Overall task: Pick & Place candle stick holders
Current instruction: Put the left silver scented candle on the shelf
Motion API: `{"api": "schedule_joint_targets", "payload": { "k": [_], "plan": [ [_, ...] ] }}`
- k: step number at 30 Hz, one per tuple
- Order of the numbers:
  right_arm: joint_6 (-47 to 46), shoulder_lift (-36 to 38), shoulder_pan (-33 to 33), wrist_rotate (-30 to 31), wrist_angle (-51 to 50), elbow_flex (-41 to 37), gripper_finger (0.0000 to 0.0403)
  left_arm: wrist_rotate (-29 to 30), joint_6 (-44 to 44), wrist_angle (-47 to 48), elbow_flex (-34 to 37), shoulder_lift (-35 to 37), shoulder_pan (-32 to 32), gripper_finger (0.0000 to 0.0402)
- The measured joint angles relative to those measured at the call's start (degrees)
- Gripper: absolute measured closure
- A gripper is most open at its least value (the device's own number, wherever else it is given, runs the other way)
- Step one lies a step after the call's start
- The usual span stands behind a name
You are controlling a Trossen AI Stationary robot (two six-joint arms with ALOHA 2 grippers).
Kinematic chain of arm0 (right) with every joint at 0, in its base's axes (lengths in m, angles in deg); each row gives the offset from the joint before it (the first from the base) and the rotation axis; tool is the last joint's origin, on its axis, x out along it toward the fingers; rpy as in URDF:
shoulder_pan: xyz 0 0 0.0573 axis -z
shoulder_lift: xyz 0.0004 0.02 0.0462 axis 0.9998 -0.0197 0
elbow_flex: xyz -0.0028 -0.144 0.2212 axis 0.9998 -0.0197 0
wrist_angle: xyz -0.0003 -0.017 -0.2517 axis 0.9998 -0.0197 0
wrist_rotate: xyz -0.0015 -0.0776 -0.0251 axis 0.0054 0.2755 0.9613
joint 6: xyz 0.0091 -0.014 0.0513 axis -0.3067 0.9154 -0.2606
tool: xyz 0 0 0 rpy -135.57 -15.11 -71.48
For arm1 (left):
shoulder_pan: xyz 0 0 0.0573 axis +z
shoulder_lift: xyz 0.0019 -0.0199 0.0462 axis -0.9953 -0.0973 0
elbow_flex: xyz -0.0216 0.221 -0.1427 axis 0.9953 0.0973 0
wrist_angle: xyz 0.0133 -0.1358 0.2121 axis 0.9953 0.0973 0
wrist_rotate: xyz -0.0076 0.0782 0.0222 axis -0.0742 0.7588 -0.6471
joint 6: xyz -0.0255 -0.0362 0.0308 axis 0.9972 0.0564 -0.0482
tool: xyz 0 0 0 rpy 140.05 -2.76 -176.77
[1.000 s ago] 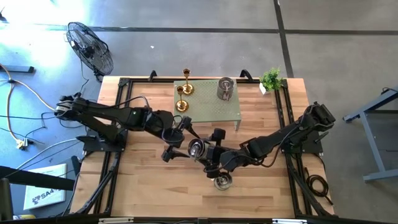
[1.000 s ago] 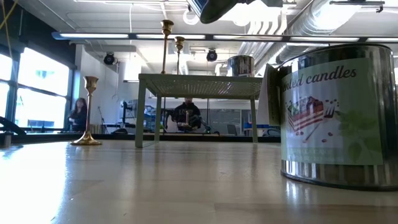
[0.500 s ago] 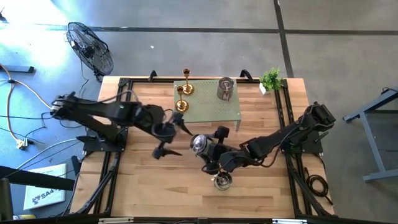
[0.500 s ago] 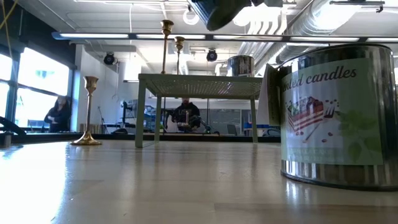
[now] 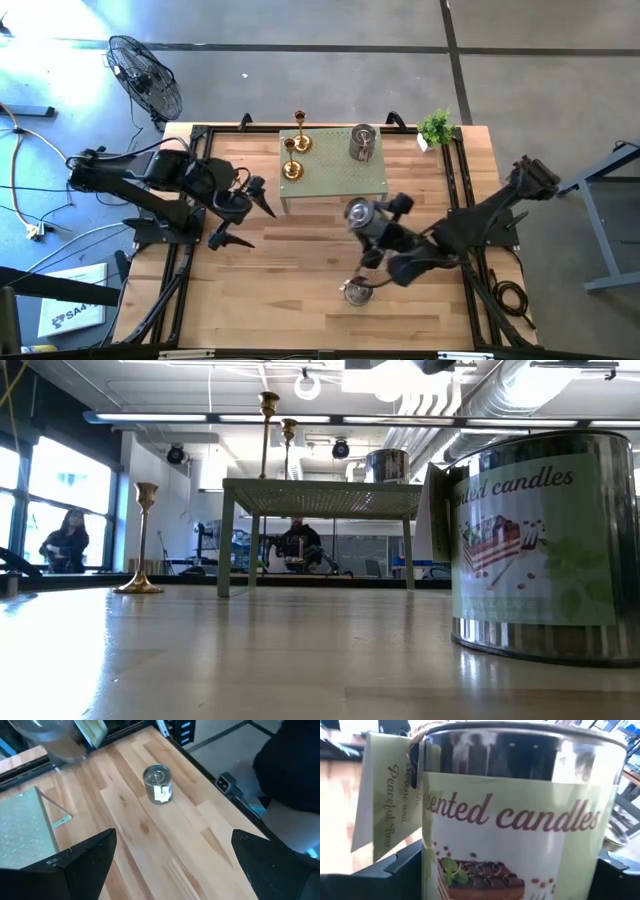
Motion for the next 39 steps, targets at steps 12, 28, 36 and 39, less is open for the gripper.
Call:
{"api": "schedule_joint_targets", "payload": {
  "k": [12, 28, 36, 39],
  "plan": [
    [0.1, 20.0, -9.8, 12.8, -5.1, 0.0, 0.0051, -2.1, -3.9, -7.0, 14.0, 4.8, 0.1, 0.0014],
    [-28.4, 25.7, -10.6, 21.1, -34.0, 0.0, 0.0051, -4.0, 4.8, -44.1, 44.5, 26.5, 10.1, 0.0014],
    [-42.4, 21.8, -8.1, 18.6, -42.7, -3.8, 0.0049, -15.1, 7.6, -53.2, 53.4, 31.9, 18.4, 0.0014],
    [-46.7, 22.0, -5.2, 18.6, -42.3, -8.8, 0.0049, -17.2, 7.7, -53.2, 54.3, 31.6, 19.8, 0.0014]
  ]
}}
